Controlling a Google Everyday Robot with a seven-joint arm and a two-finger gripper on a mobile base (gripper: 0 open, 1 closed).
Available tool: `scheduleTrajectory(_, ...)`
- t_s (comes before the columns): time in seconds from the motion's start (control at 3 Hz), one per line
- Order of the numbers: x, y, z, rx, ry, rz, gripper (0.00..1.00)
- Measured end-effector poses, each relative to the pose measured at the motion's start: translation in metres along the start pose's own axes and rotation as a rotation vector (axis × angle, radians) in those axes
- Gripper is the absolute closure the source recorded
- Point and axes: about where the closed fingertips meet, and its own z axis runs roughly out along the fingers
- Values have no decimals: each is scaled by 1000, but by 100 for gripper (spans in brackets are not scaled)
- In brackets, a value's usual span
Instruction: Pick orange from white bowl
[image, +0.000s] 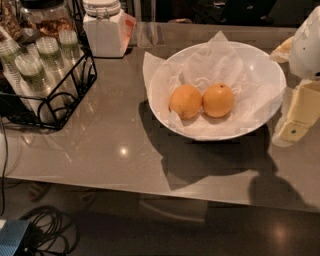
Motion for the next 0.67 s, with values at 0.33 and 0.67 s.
scheduleTrajectory(0.33, 0, 0, 0, 0, 0, 0, 0)
scheduleTrajectory(0.67, -4, -4, 0, 8, -16, 4, 0)
